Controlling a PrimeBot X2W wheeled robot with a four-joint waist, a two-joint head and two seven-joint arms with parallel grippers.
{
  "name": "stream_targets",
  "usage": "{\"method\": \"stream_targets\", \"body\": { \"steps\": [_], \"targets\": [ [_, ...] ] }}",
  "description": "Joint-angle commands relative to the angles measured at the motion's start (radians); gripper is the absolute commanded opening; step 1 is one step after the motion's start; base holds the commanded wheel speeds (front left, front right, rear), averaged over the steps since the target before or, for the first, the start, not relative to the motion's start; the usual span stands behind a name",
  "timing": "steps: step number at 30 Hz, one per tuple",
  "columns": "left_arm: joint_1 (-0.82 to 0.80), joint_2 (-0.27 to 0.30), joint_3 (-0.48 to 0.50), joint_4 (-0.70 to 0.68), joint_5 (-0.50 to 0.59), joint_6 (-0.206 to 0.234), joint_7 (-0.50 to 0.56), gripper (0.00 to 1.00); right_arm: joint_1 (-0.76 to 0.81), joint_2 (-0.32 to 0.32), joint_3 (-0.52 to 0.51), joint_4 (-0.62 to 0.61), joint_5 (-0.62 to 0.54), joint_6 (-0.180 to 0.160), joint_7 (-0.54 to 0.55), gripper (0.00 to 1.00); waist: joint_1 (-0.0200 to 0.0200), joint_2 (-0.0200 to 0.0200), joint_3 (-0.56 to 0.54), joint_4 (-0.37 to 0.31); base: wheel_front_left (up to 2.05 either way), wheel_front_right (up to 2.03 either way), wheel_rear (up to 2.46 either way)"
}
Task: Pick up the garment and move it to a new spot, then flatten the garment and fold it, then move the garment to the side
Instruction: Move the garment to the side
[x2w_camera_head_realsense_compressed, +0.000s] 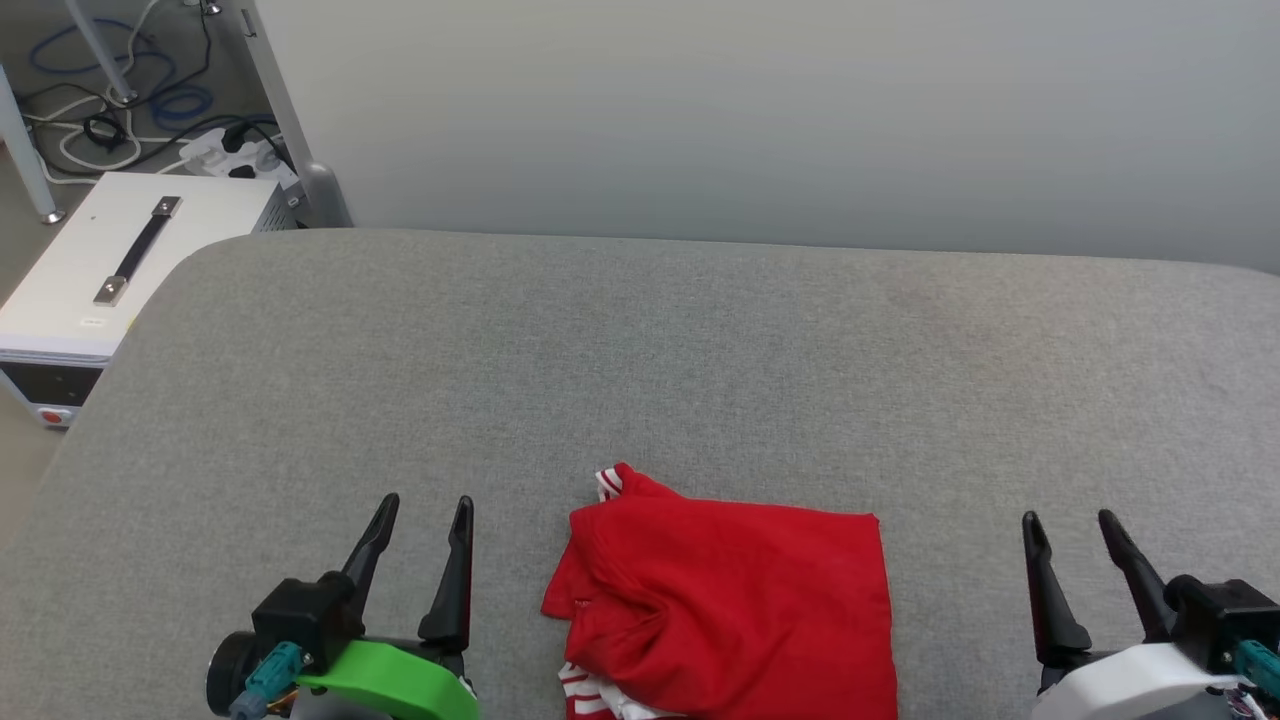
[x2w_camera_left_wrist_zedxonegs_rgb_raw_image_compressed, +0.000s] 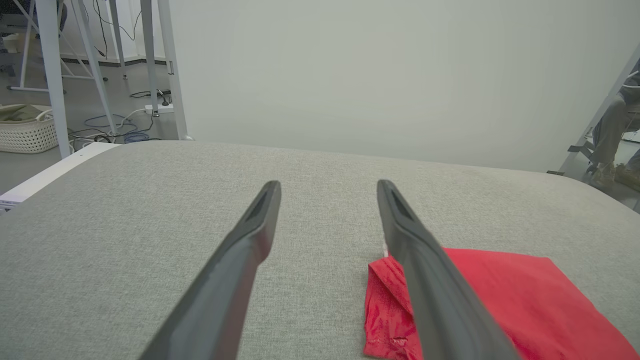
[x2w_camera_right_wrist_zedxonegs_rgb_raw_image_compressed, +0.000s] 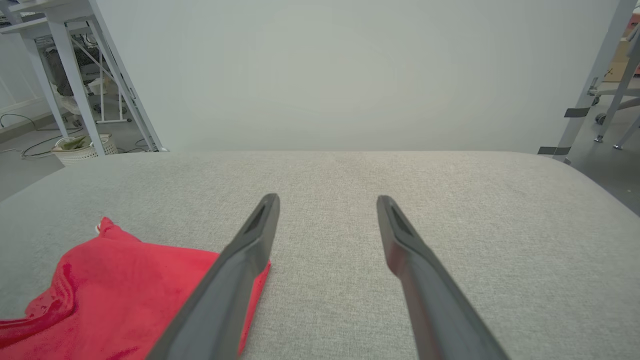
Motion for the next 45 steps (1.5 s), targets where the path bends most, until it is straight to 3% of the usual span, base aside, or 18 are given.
{"method": "stream_targets", "body": {
  "steps": [1,4,9,13,19,26,37,38,39,40,45],
  "targets": [
    [-0.006,0.008,-0.006,0.006,0.009,-0.003,-0.006,1.0,-0.006,-0.005,0.009,0.0,0.024,-0.001,0.039,1.0,0.0,0.0,0.012,0.001,0.0,0.0,0.0],
    [-0.015,0.013,-0.009,0.014,0.012,-0.003,-0.006,1.0,-0.027,-0.033,0.039,-0.01,0.057,-0.001,0.194,1.0,0.0,0.0,0.023,0.001,0.0,0.0,0.0],
    [-0.032,0.013,-0.008,0.018,0.013,-0.003,-0.006,1.0,-0.059,-0.059,0.078,-0.062,0.132,-0.001,0.569,1.0,0.0,0.0,0.048,0.006,0.0,0.0,0.0],
    [-0.052,0.01,-0.015,0.016,0.016,-0.003,-0.006,1.0,-0.087,-0.034,0.088,-0.122,0.186,-0.001,0.815,1.0,0.0,0.0,0.077,0.018,0.0,0.0,0.0],
    [-0.087,0.004,-0.026,0.012,0.02,-0.003,-0.006,1.0,-0.158,-0.003,0.088,-0.12,0.179,-0.001,1.029,1.0,0.0,0.0,0.14,0.052,0.0,0.0,0.0],
    [-0.12,0.0,-0.034,0.022,0.018,-0.003,-0.006,1.0,-0.208,0.035,0.083,-0.025,0.18,-0.001,1.1,1.0,0.0,0.0,0.187,0.094,0.0,0.0,0.0],
    [-0.141,-0.003,-0.038,0.028,0.026,-0.003,-0.006,1.0,-0.225,0.046,0.147,0.135,0.181,-0.001,1.083,1.0,0.0,0.0,0.22,0.129,0.0,0.0,0.0],
    [-0.142,-0.002,-0.038,0.029,0.026,-0.003,-0.006,1.0,-0.224,0.044,0.156,0.146,0.184,-0.001,1.084,0.85,0.0,0.0,0.221,0.129,0.0,0.0,0.0],
    [-0.144,-0.002,-0.037,0.03,0.026,-0.003,-0.006,1.0,-0.225,0.036,0.171,0.155,0.187,-0.001,1.082,0.24,0.0,0.0,0.22,0.13,0.0,0.0,0.0],
    [-0.144,-0.002,-0.036,0.031,0.027,-0.003,-0.006,1.0,-0.227,0.03,0.181,0.16,0.189,-0.001,1.075,0.0,0.0,0.0,0.22,0.129,0.0,0.0,0.0],
    [-0.142,-0.001,-0.037,0.035,0.027,-0.003,-0.006,1.0,-0.246,-0.017,0.218,0.17,0.2,-0.001,1.015,0.0,0.0,0.0,0.199,0.112,0.0,0.0,0.0]
  ]
}}
